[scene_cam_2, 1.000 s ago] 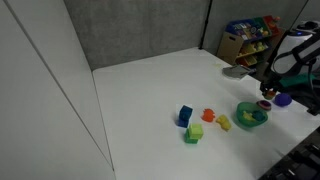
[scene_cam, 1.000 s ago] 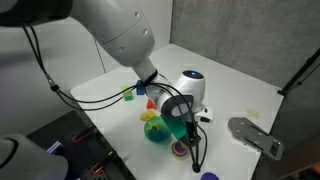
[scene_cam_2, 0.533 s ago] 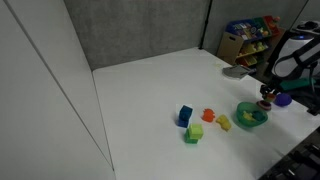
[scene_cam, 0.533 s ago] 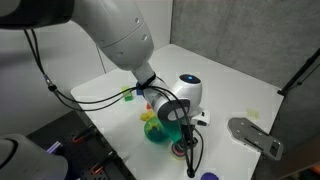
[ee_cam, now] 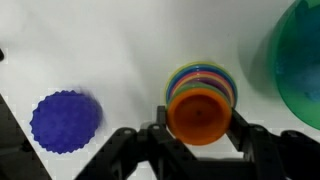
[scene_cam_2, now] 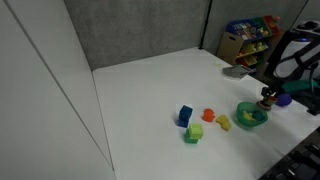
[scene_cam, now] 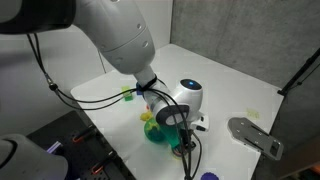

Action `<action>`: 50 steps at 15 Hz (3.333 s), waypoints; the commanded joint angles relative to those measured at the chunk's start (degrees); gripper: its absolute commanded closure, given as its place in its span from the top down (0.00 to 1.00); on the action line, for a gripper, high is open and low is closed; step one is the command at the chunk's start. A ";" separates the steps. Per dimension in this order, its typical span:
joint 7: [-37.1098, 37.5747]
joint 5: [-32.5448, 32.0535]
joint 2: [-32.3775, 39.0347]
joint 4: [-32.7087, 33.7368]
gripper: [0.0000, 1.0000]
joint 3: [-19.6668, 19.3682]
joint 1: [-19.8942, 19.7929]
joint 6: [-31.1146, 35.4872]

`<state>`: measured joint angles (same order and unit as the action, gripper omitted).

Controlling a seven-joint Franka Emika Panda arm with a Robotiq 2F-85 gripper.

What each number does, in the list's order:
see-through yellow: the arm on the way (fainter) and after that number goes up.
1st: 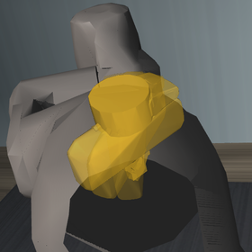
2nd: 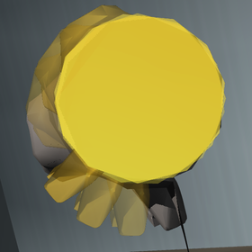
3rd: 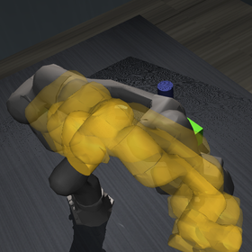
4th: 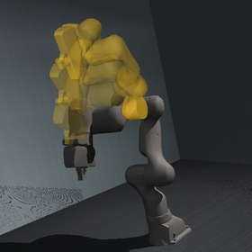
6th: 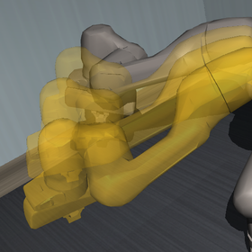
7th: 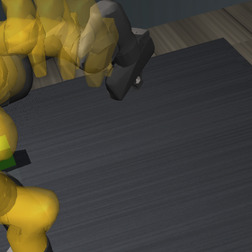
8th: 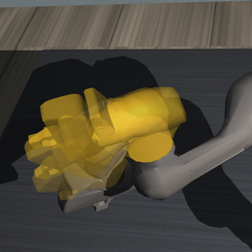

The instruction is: Put the small cups onto the stack of cups

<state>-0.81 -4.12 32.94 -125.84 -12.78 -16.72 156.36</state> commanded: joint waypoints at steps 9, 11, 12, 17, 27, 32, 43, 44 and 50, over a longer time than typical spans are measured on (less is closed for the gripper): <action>-6.53 3.96 0.80 -0.20 0.34 4.10 -3.80 3.75; -6.50 3.88 1.01 -0.19 0.34 4.15 -3.77 3.95; -6.46 3.81 1.12 -0.20 0.34 4.09 -3.74 4.00; -6.32 3.55 1.30 0.02 0.34 3.65 -3.82 4.51; -5.81 2.49 0.32 -0.03 1.00 2.63 -2.66 3.35; -4.18 -0.93 -3.33 -1.51 1.00 -0.68 2.20 1.44; -1.33 -9.85 -22.93 -11.64 1.00 -3.79 8.52 -11.04; -1.03 -9.79 -25.34 -12.59 1.00 -3.31 8.39 -13.05; 3.78 -8.28 -37.06 -13.64 1.00 0.41 8.45 -25.23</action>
<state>-0.75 -12.10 2.33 -138.16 -14.26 -8.52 136.09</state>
